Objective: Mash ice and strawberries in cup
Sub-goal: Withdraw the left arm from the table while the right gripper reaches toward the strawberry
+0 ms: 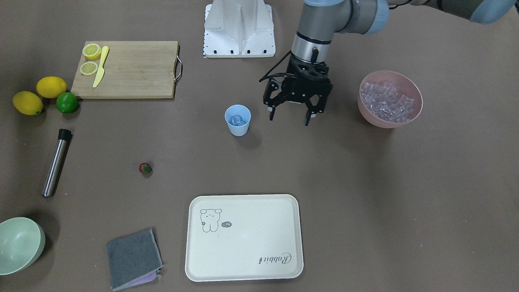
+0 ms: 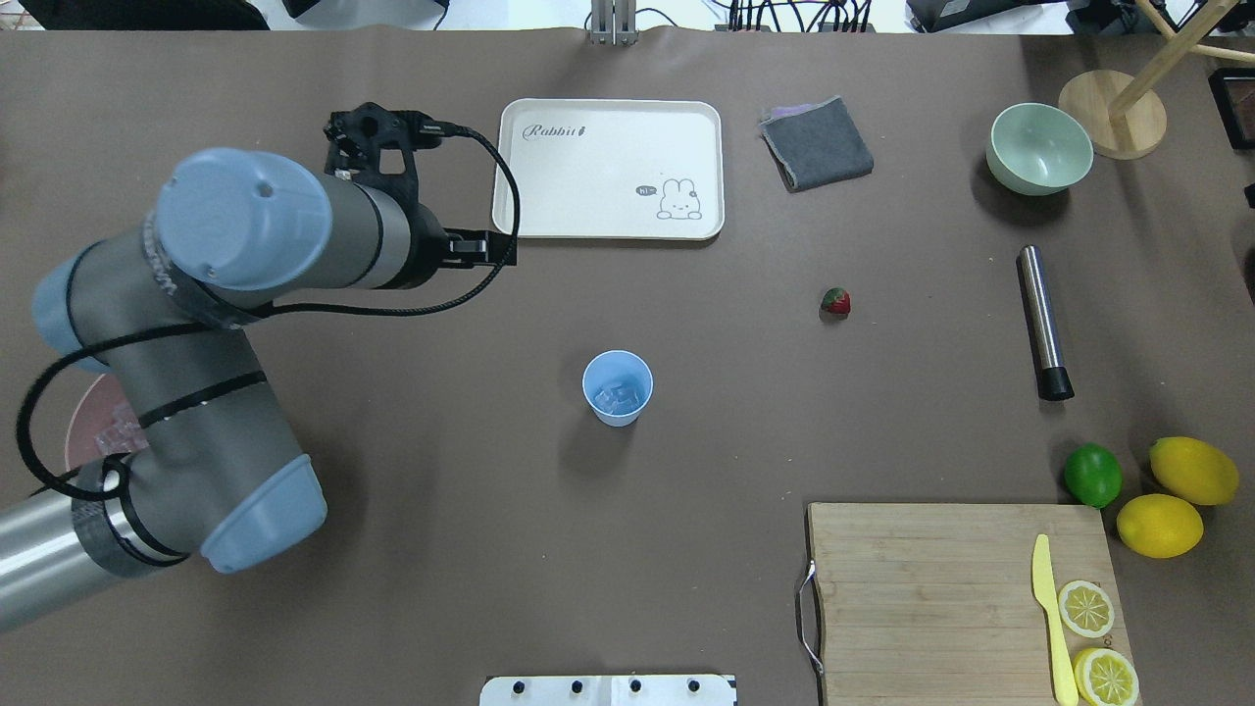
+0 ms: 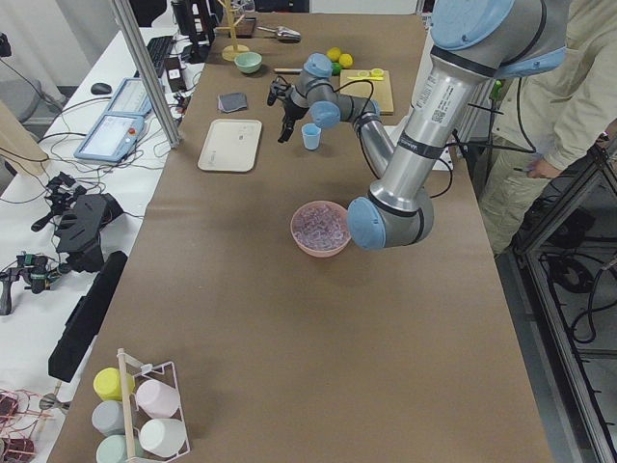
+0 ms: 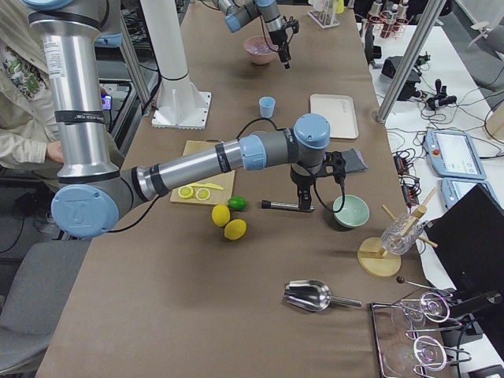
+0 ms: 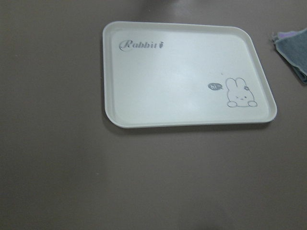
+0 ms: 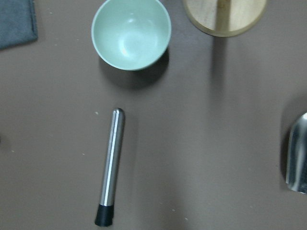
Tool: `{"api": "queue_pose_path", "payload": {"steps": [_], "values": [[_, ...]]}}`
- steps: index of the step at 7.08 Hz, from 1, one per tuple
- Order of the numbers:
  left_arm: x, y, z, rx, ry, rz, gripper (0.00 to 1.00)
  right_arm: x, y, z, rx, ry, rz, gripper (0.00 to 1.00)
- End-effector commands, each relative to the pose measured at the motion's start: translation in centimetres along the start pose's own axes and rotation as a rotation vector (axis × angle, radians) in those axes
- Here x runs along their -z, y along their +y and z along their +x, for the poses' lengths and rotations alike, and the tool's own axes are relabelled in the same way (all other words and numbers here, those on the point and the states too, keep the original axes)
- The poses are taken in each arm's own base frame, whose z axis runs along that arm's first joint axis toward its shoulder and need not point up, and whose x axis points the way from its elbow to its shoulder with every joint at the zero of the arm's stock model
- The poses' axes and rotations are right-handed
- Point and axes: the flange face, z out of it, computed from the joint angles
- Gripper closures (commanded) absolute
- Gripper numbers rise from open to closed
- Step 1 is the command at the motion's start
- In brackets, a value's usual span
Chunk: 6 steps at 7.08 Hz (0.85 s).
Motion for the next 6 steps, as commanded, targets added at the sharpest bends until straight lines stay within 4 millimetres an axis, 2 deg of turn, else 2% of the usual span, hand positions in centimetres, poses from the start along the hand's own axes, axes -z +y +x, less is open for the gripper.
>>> {"api": "queue_pose_path", "payload": {"steps": [1, 2, 3, 4, 5, 6], "values": [[3.0, -4.3, -6.6, 0.036, -0.036, 0.04, 0.02, -4.4, -1.9, -9.9, -0.023, -0.034, 0.009, 0.0], [1.9, -4.6, -9.3, 0.052, -0.077, 0.042, 0.02, -7.1, -2.3, -14.9, -0.002, -0.006, 0.018, 0.0], [1.8, -4.5, -14.6, 0.069, -0.1, 0.04, 0.02, -9.4, -2.5, -19.7, 0.01, 0.013, 0.024, 0.0], [2.4, -4.9, -19.8, 0.016, -0.095, -0.079, 0.02, -11.1, -2.1, -23.1, 0.027, 0.022, 0.027, 0.0], [3.7, -6.2, -26.0, 0.01, -0.077, -0.179, 0.02, -13.2, -1.8, -25.5, 0.055, 0.024, 0.034, 0.0], [5.3, -7.6, -31.1, -0.004, -0.088, -0.215, 0.02, -16.3, -1.9, -27.3, 0.048, 0.016, 0.058, 0.0]]}}
